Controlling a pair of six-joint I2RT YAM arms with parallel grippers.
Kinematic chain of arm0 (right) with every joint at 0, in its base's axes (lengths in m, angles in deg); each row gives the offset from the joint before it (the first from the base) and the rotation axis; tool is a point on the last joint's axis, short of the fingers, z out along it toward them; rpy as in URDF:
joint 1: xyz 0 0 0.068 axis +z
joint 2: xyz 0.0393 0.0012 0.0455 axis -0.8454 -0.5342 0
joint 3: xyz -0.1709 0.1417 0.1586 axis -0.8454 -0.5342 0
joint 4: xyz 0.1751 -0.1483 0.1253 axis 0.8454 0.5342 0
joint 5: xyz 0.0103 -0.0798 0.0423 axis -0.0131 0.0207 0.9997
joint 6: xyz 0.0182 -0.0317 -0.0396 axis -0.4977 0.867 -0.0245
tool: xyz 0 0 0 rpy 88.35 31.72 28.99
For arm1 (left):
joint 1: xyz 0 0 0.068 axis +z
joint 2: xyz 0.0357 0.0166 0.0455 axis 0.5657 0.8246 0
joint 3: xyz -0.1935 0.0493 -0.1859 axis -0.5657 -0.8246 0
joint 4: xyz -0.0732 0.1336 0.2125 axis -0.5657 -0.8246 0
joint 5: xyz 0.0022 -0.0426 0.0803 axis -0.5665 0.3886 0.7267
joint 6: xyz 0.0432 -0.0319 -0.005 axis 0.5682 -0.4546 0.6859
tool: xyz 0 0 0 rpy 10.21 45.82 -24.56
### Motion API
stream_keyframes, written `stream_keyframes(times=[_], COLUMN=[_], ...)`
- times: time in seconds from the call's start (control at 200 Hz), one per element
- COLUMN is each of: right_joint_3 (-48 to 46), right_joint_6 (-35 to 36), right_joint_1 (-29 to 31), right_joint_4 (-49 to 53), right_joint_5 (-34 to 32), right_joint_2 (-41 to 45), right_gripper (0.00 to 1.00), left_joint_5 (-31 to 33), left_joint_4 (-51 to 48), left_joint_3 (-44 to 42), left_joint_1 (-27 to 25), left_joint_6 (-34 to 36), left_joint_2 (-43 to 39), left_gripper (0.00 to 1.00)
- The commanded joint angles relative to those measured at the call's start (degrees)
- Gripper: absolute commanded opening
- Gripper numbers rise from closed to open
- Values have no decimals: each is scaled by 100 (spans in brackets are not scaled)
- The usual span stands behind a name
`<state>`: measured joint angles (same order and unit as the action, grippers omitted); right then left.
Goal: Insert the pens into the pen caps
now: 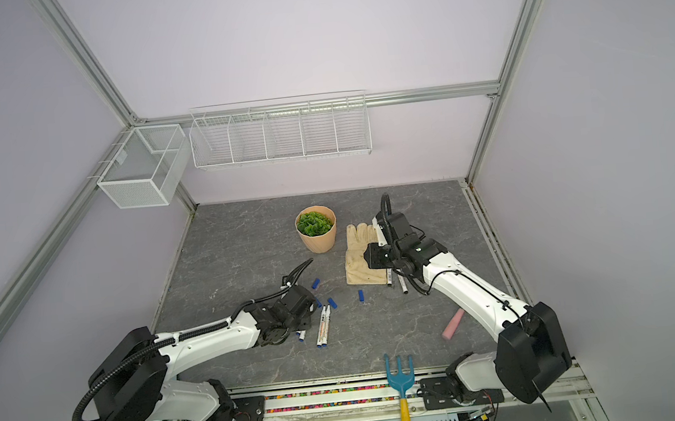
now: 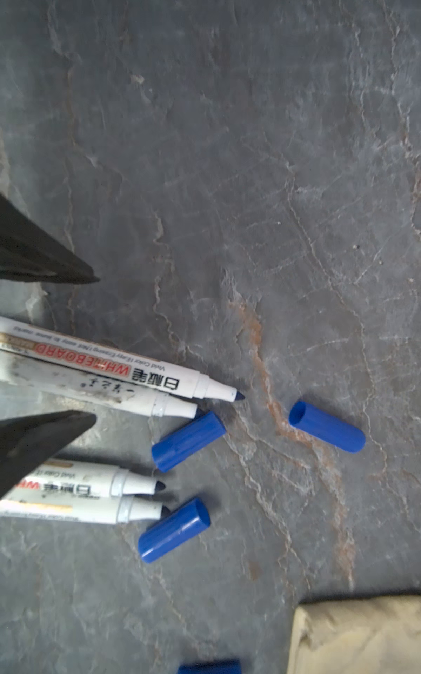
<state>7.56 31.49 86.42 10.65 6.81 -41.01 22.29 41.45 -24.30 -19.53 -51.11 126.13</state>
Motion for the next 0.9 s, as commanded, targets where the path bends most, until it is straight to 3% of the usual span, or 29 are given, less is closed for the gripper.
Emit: stream_keyframes(times=[0.0, 0.285, 0.725, 0.895], right_joint_3=[75, 56, 88, 86], right_joint_6=[113, 149, 176, 185], right_joint_1=[12, 17, 21, 13], right_joint_4=[98, 64, 144, 162], right_joint_5=[107, 247, 239, 206], right_joint_2=[-41, -122, -105, -77], right_gripper=[35, 35, 35, 35], left_joint_5=[101, 80, -59, -80], left_joint_4=[-204, -50, 139, 137], left_joint_3=[85, -109, -158, -158], left_joint_1=[45, 97, 141, 142], left_joint_6=[29, -77, 62, 34], left_joint_2=[33, -191, 138, 292], left_gripper=[54, 53, 49, 38])
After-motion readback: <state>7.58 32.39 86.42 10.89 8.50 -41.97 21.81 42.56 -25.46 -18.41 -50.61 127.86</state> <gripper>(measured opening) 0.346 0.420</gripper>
